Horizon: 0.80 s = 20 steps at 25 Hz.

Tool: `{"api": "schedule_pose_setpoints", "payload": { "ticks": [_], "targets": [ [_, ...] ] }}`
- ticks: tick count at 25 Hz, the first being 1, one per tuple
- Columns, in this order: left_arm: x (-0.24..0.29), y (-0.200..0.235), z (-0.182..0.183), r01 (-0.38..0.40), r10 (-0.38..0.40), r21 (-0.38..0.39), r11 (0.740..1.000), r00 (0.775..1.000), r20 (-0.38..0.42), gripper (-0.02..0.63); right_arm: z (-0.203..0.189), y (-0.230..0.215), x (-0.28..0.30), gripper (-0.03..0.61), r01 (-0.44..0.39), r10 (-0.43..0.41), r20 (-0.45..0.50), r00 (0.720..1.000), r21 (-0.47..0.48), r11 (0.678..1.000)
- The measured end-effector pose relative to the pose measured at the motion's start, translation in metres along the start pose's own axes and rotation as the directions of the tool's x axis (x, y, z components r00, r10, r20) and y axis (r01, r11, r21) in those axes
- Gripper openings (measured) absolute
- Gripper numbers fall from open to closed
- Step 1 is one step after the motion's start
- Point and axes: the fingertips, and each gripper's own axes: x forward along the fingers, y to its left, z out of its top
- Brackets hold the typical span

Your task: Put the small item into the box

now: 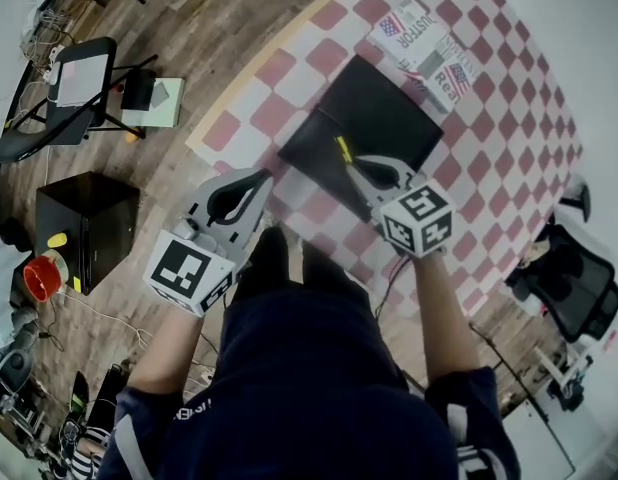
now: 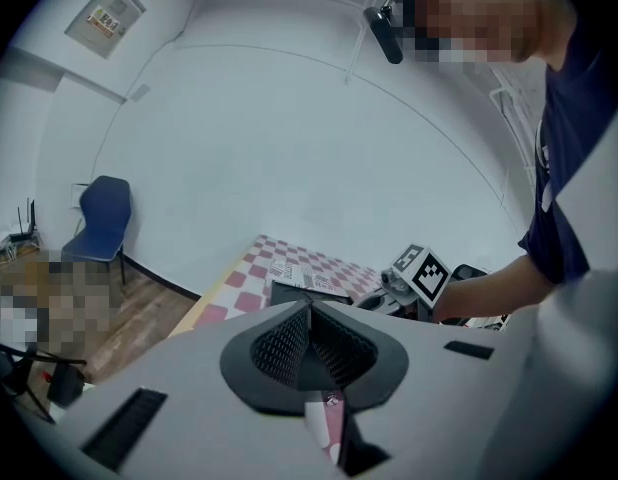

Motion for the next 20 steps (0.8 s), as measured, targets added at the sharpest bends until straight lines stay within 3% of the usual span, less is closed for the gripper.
{"api": "schedule_pose_setpoints", "payload": {
  "ticks": [8,20],
  "targets": [
    [0.000,0.011,-0.013,0.002,-0.002,-0.031,1.000,1.000,-0.007,0.038,-0.036,-0.008,0.039,0.035,0.021,-0.022,-0.161,0.987,-0.006,1.000],
    [0.001,0.018,-0.023,0.027,-0.029,-0.052,0.998,0.999,-0.024,0.038,-0.068,-0.020,0.066,0.035,0.070,-0.069,-0.309,0.949,-0.008,0.998]
  ]
}}
